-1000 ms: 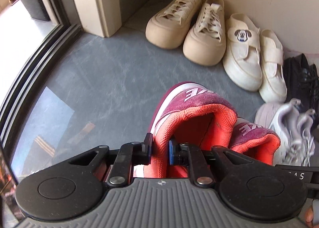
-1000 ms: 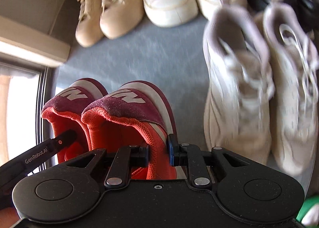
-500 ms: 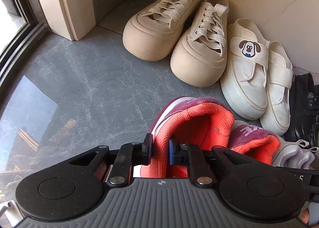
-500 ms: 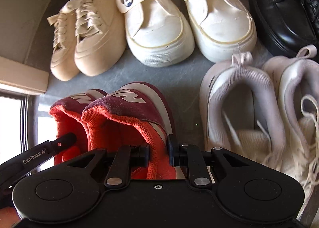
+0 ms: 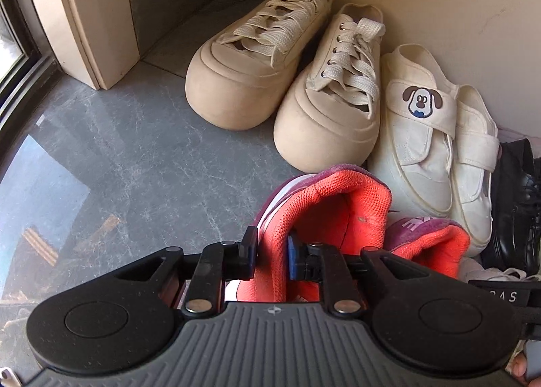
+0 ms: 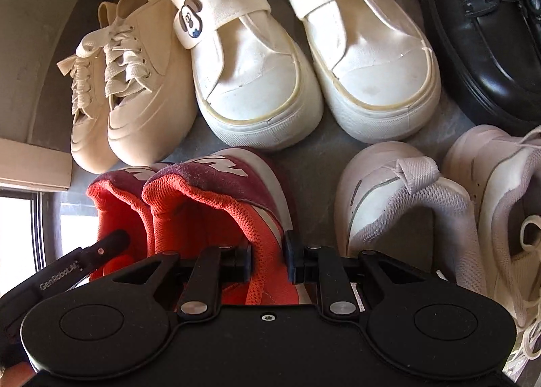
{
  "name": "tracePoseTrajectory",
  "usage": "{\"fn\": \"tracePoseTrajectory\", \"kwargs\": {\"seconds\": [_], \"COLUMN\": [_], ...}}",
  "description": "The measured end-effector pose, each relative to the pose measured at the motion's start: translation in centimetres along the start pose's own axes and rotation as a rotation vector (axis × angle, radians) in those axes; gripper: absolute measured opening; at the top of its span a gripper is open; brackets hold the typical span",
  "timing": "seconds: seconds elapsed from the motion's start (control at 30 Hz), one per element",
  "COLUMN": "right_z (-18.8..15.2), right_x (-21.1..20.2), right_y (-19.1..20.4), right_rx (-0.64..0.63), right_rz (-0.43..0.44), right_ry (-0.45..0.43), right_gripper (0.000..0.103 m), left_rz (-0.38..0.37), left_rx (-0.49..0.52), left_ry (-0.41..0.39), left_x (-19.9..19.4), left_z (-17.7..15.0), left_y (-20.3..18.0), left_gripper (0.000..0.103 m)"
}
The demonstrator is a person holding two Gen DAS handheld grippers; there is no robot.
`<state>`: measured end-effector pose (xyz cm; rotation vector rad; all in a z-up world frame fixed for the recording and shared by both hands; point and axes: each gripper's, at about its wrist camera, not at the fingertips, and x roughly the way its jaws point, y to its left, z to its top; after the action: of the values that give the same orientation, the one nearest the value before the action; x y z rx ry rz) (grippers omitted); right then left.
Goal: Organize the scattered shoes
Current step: 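Carry the red sneakers in front of the beige and cream shoes, then lower the red sneakers beside the white sneakers and open both grippers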
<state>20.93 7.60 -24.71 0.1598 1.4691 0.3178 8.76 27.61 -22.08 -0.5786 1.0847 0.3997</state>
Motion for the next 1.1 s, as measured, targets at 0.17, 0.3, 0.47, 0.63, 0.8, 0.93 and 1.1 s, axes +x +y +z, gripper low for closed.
{"fn": "tracePoseTrajectory", "kwargs": {"seconds": [0.17, 0.3, 0.47, 0.63, 0.8, 0.93, 1.1], "right_z": [-0.4, -0.8, -1.2, -1.4, -1.9, -3.8, -6.9], "right_x": [-0.7, -2.2, -5.4, -11.8, -19.6, -25.7, -30.7], "right_y": [-0.4, -1.0, -1.5, -2.0, -2.7, -2.8, -4.0], "right_rx": [-0.019, -0.034, -0.053, -0.122, -0.147, -0.16, -0.188], "right_rz": [0.015, 0.014, 0.021, 0.015, 0.024, 0.044, 0.068], "right_ry": [-0.01, -0.013, -0.04, -0.086, -0.199, -0.283, -0.359], "right_gripper": [0.026, 0.036, 0.036, 0.037, 0.047, 0.054, 0.057], "left_rz": [0.037, 0.055, 0.051, 0.005, -0.04, -0.051, -0.025], "left_rx": [0.02, 0.045, 0.122, 0.16, 0.239, 0.305, 0.362], "left_ry": [-0.021, -0.081, -0.107, -0.125, -0.158, -0.201, -0.233], "left_x": [-0.7, -3.3, -6.9, -11.8, -17.6, -23.2, -27.6], "left_z": [-0.5, -0.5, -0.3, -0.8, -1.8, -3.0, -5.1], "left_y": [-0.5, -1.6, -4.5, -7.9, -11.4, -13.7, -15.8], "left_gripper": [0.026, 0.046, 0.049, 0.051, 0.051, 0.054, 0.06]}}
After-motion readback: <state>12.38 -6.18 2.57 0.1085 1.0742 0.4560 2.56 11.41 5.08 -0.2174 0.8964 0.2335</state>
